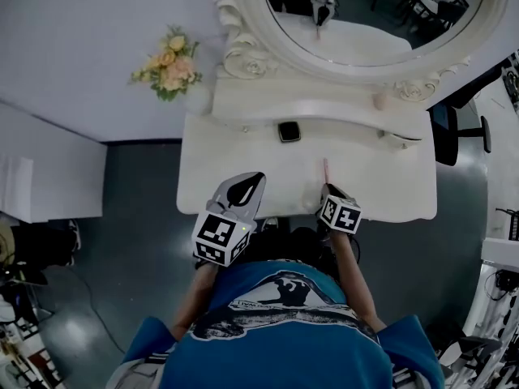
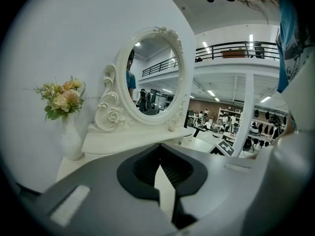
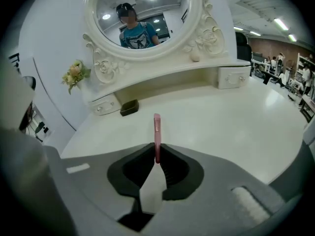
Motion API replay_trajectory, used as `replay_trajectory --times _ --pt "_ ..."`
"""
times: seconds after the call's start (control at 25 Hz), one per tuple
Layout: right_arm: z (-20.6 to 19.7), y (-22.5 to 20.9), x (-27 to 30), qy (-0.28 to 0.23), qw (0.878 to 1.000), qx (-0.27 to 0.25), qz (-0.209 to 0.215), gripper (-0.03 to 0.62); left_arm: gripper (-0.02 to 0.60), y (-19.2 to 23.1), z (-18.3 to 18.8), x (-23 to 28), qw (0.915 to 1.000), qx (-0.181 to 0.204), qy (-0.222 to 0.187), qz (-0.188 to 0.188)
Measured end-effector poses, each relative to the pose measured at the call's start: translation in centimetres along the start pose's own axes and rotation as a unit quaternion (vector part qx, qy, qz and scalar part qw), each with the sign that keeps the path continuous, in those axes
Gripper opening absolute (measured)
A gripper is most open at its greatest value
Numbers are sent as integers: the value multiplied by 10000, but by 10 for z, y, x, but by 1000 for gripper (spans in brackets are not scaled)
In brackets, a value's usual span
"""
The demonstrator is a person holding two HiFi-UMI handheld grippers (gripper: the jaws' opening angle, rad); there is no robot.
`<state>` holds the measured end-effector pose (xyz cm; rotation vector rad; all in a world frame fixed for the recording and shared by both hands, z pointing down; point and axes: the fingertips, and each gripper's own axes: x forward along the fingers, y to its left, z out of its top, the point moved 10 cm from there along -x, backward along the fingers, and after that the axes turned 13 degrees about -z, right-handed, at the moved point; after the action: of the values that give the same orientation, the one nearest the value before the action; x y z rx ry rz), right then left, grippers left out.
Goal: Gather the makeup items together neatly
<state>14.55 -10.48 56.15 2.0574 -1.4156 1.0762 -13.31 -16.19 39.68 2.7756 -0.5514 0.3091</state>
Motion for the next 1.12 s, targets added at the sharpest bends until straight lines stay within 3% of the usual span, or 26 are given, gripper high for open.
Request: replay_trajectory --times 0.2,0.36,0.52,0.72,0.84,1.12 --pt "6 54 11 167 9993 -105 327 38 18 5 -3 -14 9995 -106 -99 286" --pt "-1 76 19 439 9987 -30 252 40 18 9 -8 -23 9987 -184 -103 469" --pt "-5 80 20 357 9991 -128 193 40 18 12 -10 -31 9978 -262 -117 590" --pt "-8 72 23 359 9954 673 572 41 18 16 -14 -32 9974 -303 -76 646" --pt "-8 69 24 423 9933 799 723 48 18 13 -14 -31 9979 -296 -35 573" --pt "-5 70 20 536 9858 793 1381 198 18 12 -13 -28 9981 -257 -56 565"
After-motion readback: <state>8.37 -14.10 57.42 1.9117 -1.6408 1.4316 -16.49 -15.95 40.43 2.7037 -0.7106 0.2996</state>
